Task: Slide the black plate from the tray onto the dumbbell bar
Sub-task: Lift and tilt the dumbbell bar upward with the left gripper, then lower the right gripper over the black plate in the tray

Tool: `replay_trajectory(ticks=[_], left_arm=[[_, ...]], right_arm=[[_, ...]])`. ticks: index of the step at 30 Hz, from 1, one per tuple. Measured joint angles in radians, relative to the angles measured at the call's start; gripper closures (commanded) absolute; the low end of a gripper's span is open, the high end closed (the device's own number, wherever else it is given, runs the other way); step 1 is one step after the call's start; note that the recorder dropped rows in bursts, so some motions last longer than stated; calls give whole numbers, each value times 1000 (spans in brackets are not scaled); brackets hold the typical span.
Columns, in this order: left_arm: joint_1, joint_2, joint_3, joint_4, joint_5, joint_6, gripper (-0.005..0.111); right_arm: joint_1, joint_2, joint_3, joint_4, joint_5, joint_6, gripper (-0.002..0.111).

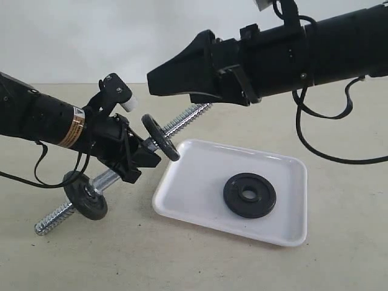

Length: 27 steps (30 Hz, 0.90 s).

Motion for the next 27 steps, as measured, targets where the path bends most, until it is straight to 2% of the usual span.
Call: replay_trajectory(ticks=[6, 11, 19, 27], left_arm=[[4, 0, 0, 0, 0, 0, 102], [20, 0, 0, 0, -4, -12, 102], [32, 0, 0, 0, -4, -20, 102], [32, 0, 0, 0, -4, -26, 102]], right_arm=[[0, 0, 0, -153, 3, 17, 8], [0, 0, 0, -398, -127, 93, 8], [0, 0, 0, -729, -266, 406, 8], [0, 0, 0, -826, -311, 606, 8]])
